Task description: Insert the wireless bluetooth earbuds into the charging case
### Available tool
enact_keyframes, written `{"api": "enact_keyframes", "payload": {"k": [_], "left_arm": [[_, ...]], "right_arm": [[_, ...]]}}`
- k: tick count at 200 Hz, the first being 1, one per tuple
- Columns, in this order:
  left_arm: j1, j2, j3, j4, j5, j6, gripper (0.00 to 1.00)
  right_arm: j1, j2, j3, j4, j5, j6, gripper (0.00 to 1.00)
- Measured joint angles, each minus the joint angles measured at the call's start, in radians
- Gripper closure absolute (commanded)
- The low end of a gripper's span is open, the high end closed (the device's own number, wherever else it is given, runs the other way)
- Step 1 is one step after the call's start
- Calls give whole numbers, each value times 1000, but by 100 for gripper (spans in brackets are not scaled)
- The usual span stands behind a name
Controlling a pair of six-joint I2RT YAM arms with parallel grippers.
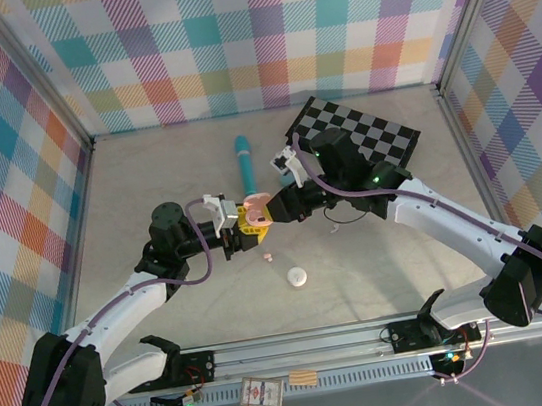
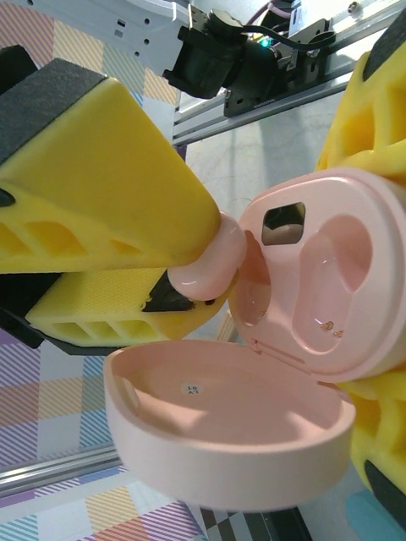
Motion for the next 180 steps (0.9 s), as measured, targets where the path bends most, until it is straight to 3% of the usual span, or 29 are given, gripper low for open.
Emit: {"api": "enact_keyframes", "payload": {"k": [107, 148, 180], "left_arm": [[0, 1, 0, -5, -14, 0, 66], [0, 6, 0, -10, -14, 0, 66], [0, 10, 0, -10, -14, 0, 66]], "right_arm": [[7, 0, 0, 2, 33, 0, 65], [12, 0, 0, -7, 65, 2, 75], [15, 0, 0, -12, 85, 0, 77]]}}
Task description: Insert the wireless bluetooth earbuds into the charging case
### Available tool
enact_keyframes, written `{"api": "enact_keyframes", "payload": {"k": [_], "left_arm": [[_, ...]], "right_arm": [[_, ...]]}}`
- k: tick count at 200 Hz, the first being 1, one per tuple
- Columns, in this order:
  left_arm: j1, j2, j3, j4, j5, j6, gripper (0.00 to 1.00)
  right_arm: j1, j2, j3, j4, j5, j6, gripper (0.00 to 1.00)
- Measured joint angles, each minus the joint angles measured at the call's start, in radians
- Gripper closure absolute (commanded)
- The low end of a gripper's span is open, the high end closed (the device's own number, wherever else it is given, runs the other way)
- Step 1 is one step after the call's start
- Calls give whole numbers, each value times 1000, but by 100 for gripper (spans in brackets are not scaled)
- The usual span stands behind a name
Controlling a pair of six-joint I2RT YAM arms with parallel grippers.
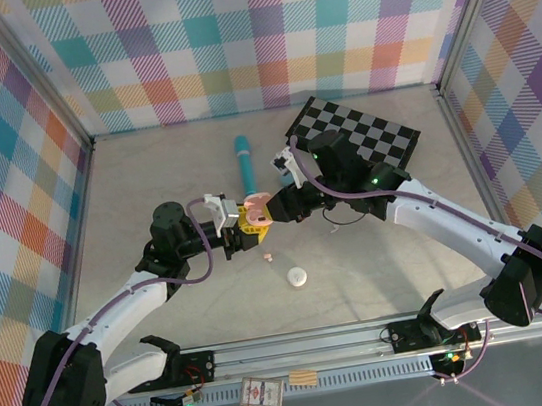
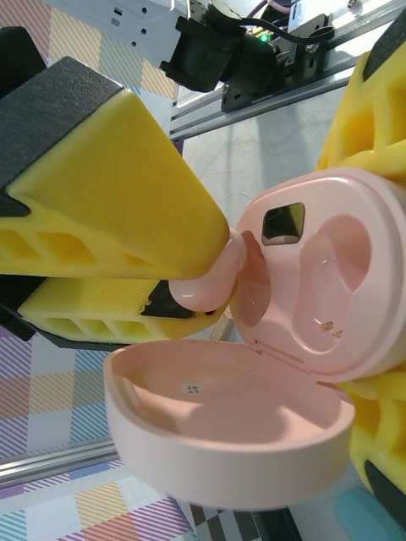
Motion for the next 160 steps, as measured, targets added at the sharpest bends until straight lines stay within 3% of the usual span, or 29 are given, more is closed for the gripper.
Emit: {"api": "enact_keyframes", "payload": {"k": [53, 87, 160], "left_arm": [[0, 3, 0, -5, 0, 0, 66], [0, 3, 0, -6, -2, 0, 66], [0, 3, 0, -6, -2, 0, 66]], "right_arm": [[17, -2, 0, -2, 43, -4, 75], [26, -3, 0, -2, 60, -4, 67], [36, -11, 0, -2, 81, -4, 61]]}}
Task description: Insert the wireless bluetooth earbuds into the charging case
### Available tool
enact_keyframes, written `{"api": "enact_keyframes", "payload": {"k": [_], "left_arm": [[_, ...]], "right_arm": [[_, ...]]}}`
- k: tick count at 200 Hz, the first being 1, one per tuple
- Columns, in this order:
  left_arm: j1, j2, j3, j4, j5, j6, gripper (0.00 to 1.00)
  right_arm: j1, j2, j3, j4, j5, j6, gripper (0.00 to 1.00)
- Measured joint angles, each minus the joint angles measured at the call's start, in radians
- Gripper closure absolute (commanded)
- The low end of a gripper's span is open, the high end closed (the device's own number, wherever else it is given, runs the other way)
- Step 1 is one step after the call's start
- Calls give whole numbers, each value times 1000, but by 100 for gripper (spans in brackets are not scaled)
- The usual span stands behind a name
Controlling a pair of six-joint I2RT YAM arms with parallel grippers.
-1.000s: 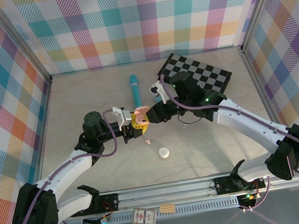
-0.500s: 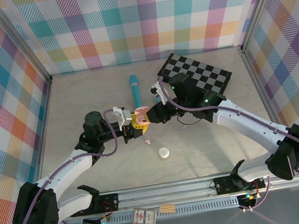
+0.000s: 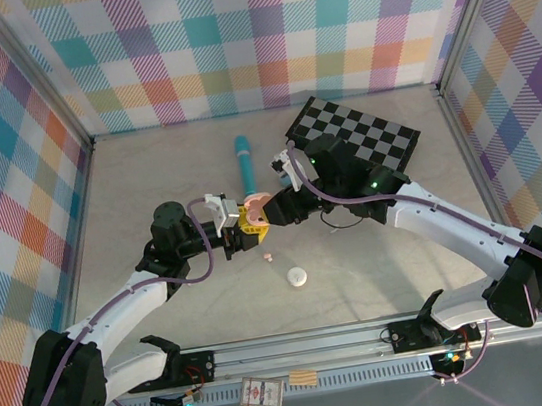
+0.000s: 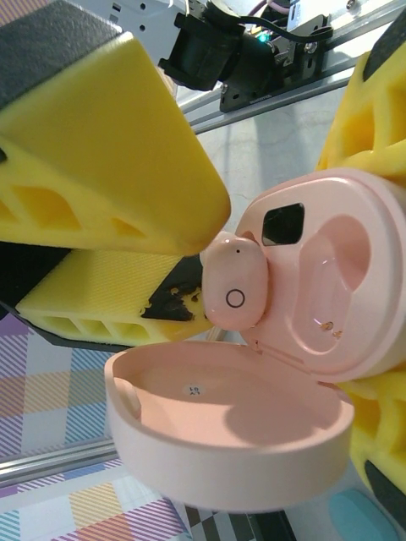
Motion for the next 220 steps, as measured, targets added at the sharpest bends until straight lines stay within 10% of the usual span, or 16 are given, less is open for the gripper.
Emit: {"api": "enact_keyframes", "payload": {"k": [220], "left_arm": [[0, 0, 0, 9, 28, -3, 67]], "right_arm": [[-1, -56, 0, -24, 39, 23, 65]]}}
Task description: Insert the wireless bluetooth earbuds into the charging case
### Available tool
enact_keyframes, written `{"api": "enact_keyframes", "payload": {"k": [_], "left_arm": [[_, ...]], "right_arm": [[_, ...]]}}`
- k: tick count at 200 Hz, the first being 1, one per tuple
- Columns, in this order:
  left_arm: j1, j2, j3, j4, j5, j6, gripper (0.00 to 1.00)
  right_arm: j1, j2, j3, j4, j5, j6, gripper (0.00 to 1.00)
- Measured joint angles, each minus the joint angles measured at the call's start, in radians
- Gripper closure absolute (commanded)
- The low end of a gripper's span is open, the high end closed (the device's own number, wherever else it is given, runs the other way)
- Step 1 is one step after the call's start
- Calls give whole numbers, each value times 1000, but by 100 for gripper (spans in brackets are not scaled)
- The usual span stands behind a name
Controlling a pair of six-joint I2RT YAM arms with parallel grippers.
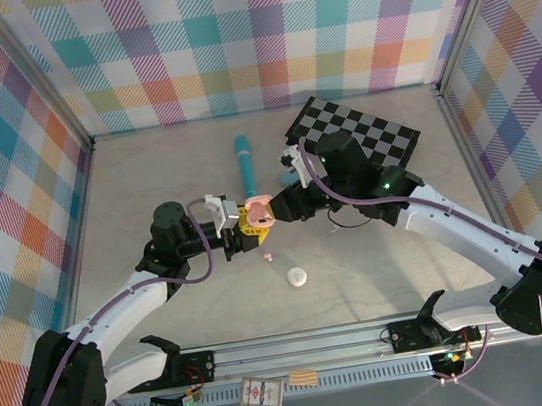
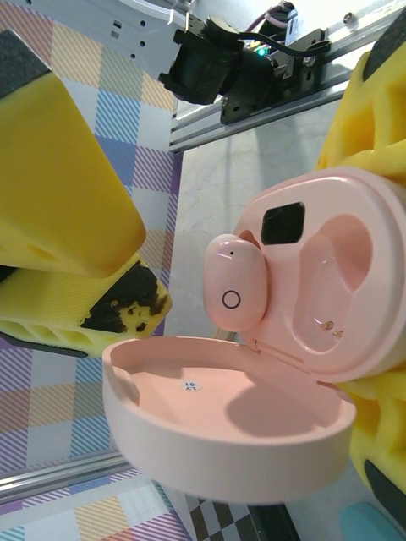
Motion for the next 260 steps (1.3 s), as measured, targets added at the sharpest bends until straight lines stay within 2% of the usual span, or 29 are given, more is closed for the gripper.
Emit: {"api": "enact_keyframes", "payload": {"k": [114, 192, 260], "left_arm": [[0, 0, 0, 0, 0, 1, 67], [0, 0, 0, 0, 0, 1, 67], [2, 0, 0, 1, 0, 2, 67]], "right_arm": [[14, 32, -2, 9, -60, 15, 68], [17, 23, -2, -8, -13, 6, 61], [17, -81, -27, -13, 25, -16, 55]]}}
